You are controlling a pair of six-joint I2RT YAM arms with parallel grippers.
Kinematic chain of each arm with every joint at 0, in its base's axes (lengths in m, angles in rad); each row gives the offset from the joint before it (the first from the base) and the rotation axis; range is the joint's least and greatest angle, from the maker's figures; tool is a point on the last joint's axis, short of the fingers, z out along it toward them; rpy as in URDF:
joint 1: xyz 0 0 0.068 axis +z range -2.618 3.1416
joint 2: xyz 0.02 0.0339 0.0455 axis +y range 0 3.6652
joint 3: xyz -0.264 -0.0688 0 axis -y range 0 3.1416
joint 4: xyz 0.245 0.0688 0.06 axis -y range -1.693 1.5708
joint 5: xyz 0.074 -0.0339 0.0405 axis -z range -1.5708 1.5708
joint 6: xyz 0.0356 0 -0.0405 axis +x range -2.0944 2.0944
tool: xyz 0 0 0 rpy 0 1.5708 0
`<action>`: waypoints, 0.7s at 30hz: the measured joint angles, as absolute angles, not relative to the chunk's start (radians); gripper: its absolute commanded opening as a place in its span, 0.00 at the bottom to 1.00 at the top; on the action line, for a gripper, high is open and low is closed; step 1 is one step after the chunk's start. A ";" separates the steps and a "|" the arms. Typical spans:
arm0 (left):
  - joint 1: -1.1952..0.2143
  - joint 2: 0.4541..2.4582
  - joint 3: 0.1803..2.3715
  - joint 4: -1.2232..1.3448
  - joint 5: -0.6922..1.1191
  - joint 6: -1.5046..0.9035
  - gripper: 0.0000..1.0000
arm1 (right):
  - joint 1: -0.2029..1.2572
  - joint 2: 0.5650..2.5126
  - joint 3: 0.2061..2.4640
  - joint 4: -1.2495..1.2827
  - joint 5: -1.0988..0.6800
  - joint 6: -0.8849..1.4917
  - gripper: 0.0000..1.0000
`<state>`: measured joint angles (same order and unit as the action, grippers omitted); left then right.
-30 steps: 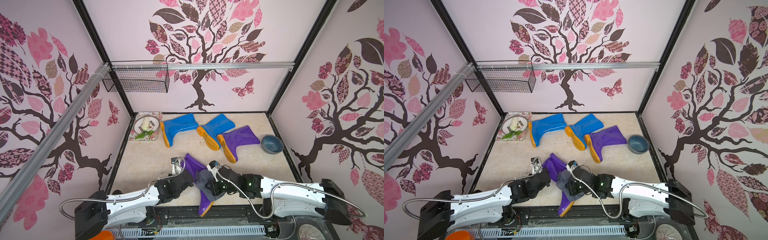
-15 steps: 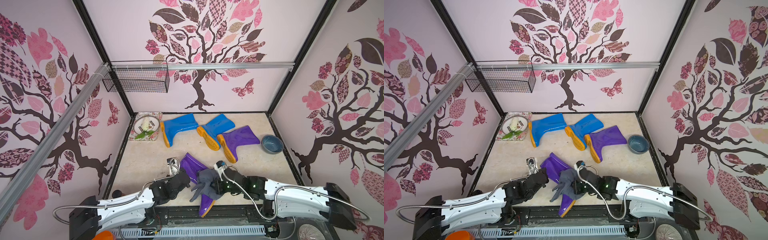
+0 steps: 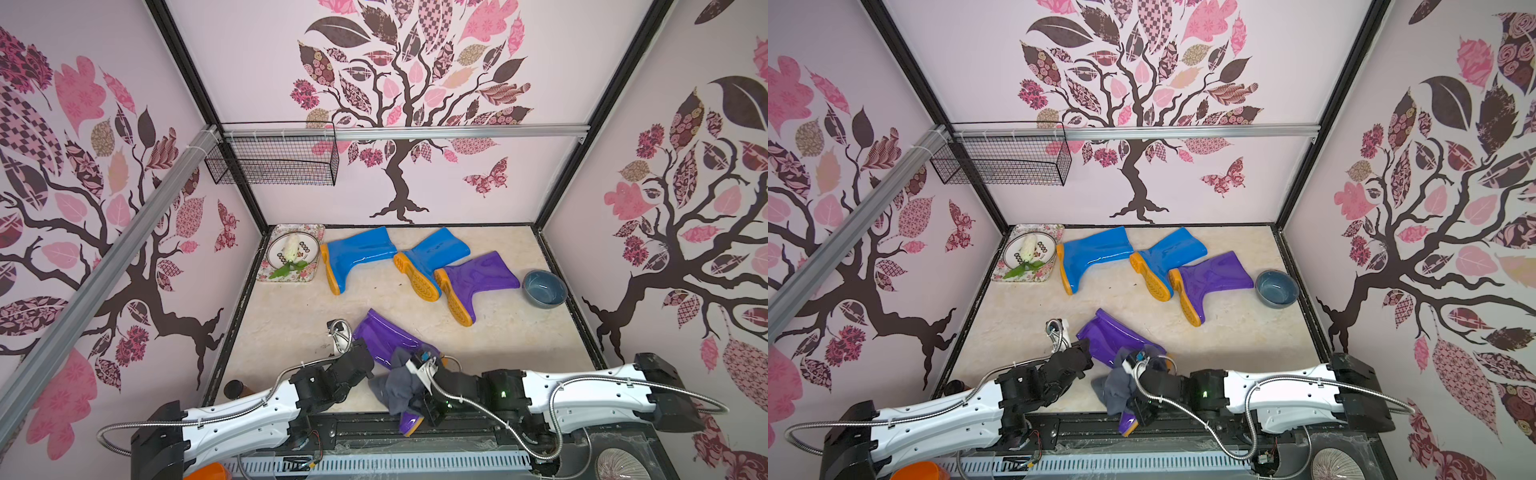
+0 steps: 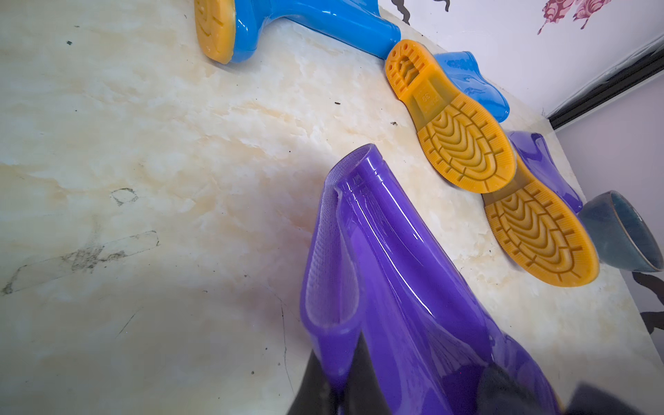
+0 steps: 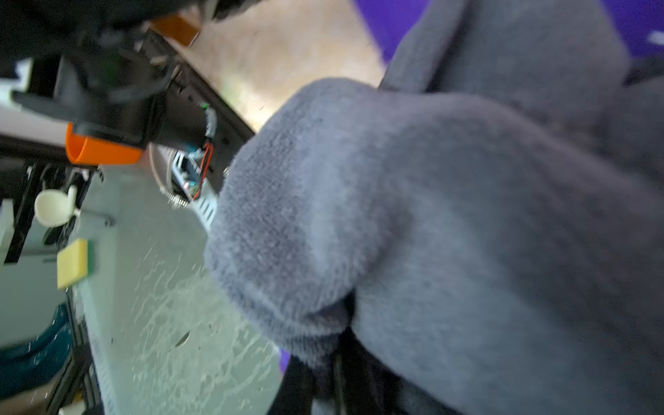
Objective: Wipe the rubber boots with a cloth
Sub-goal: Wipe the dirt off the rubber boot.
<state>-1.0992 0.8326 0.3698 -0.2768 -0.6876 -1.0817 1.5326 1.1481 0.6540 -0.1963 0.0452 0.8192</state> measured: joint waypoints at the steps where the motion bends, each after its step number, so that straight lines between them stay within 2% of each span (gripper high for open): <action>1: -1.099 0.827 0.370 -0.279 -0.688 -1.082 0.00 | 1.571 1.175 0.662 -0.181 0.048 0.829 0.00; 6: -1.099 0.800 0.370 -0.292 -0.689 -1.085 0.00 | 1.630 1.255 0.682 -0.144 0.065 0.873 0.00; 10: -1.099 0.793 0.370 -0.310 -0.689 -1.093 0.00 | 1.515 1.180 0.653 -0.171 0.074 0.912 0.00; 11: -1.099 0.790 0.370 -0.314 -0.688 -1.096 0.00 | 1.475 1.132 0.632 -0.194 0.096 0.918 0.10; 13: -1.099 0.784 0.366 -0.318 -0.688 -1.100 0.00 | 1.425 1.039 0.610 -0.261 0.155 0.923 0.14; 14: -1.099 0.780 0.364 -0.321 -0.688 -1.102 0.00 | 1.414 0.993 0.611 -0.301 0.182 0.920 0.20; 17: -1.099 0.768 0.357 -0.333 -0.687 -1.107 0.00 | 1.414 0.959 0.645 -0.375 0.211 0.905 0.51; 21: -1.099 0.743 0.352 -0.342 -0.688 -1.108 0.00 | 1.414 1.009 0.701 -0.441 0.227 0.861 0.76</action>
